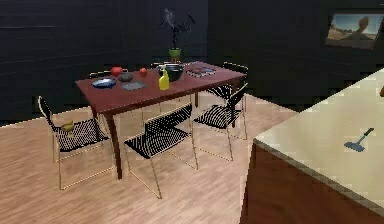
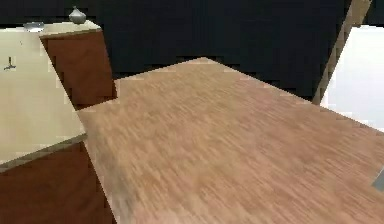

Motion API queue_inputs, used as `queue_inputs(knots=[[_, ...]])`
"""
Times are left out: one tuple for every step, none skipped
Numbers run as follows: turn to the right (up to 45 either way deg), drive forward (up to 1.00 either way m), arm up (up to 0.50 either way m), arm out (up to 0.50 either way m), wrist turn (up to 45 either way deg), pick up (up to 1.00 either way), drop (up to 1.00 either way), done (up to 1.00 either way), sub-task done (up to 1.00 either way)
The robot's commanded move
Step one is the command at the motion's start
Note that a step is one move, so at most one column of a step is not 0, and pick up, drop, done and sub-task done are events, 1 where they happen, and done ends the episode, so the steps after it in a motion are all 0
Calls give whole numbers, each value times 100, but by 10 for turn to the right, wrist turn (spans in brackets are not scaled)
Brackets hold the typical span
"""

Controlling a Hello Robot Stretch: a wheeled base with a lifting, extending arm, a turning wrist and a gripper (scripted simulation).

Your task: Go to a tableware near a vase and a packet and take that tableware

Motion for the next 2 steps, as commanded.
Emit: queue_inputs(knots=[[30, 0, 0, 0, 0, 0, 0, 0, 0], [0, 75, 0, 0, 0, 0, 0, 0, 0]])
